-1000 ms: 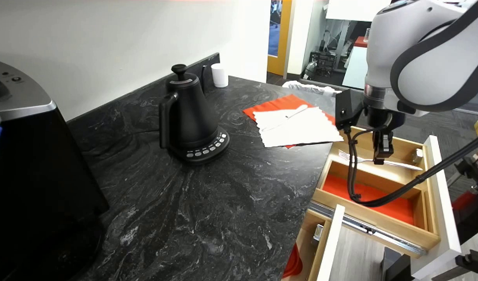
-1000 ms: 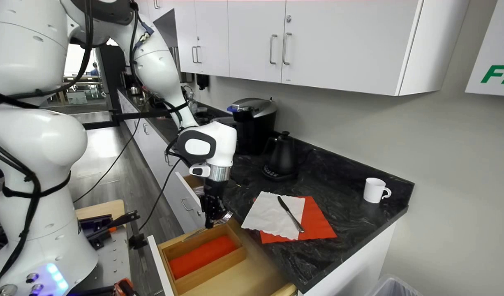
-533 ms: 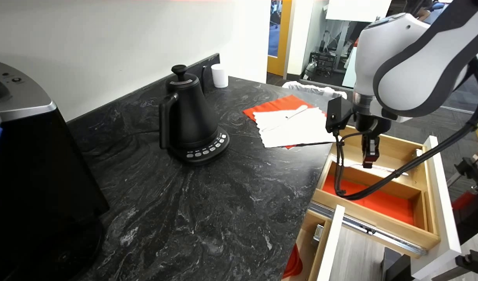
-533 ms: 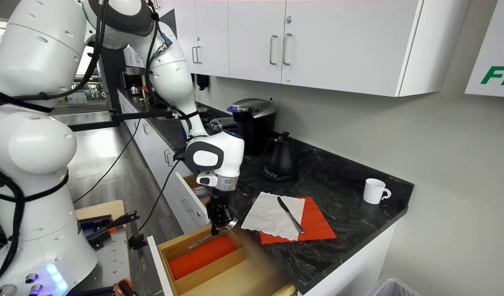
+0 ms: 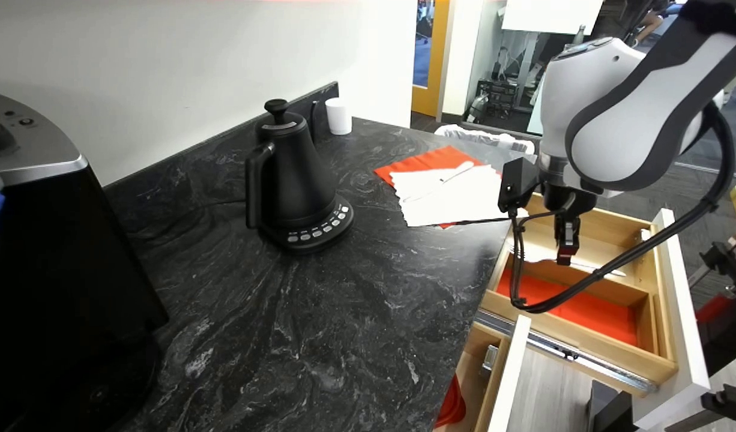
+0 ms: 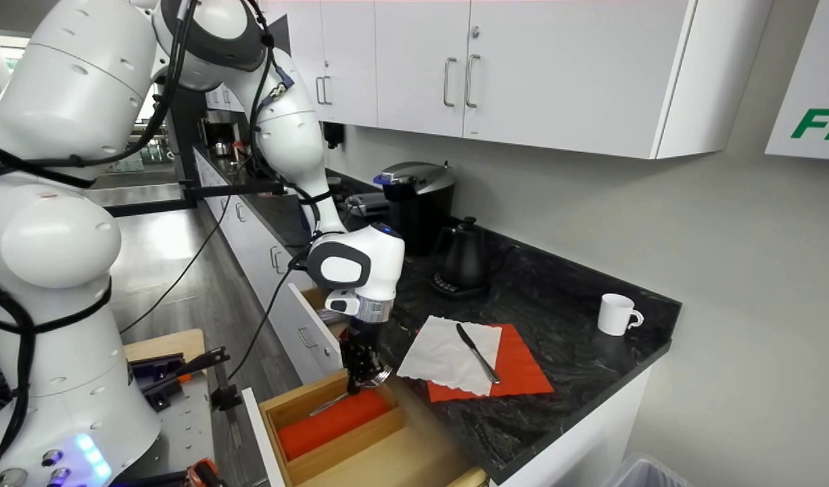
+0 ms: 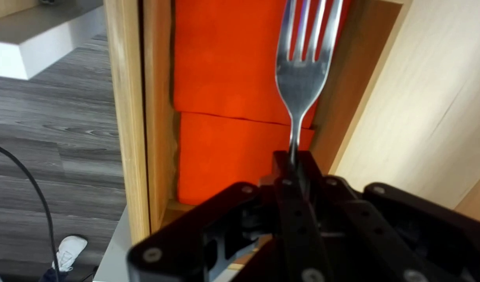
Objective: Put the fork and knife inside the box in the drawer
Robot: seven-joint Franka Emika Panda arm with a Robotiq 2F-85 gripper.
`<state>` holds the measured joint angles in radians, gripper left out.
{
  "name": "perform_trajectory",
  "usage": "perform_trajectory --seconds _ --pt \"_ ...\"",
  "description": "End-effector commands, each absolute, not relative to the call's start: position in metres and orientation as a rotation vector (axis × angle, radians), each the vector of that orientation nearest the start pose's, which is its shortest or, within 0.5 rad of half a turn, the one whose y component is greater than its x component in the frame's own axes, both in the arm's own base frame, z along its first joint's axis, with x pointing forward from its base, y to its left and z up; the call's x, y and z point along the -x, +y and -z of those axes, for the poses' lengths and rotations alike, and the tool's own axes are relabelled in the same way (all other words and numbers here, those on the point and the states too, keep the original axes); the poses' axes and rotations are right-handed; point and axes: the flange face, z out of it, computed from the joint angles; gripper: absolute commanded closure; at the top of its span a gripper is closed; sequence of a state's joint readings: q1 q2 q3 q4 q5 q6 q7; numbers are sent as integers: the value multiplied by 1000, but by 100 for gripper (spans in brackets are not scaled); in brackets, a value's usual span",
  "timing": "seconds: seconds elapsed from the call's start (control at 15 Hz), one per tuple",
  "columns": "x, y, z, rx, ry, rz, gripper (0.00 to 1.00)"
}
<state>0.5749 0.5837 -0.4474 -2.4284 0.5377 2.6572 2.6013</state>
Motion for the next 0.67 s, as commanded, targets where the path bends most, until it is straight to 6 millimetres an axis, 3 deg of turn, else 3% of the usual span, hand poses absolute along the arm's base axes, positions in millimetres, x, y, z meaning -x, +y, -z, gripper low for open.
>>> perform_trajectory --seconds 0.0,0.07,0.47,0.6 --pt "-436 6 -79 262 3384 18 68" --pt "-436 4 -79 254 3384 16 67" --pt "-433 -1 -81 206 3393 26 30" --pt "-436 -2 -90 191 3387 38 16"
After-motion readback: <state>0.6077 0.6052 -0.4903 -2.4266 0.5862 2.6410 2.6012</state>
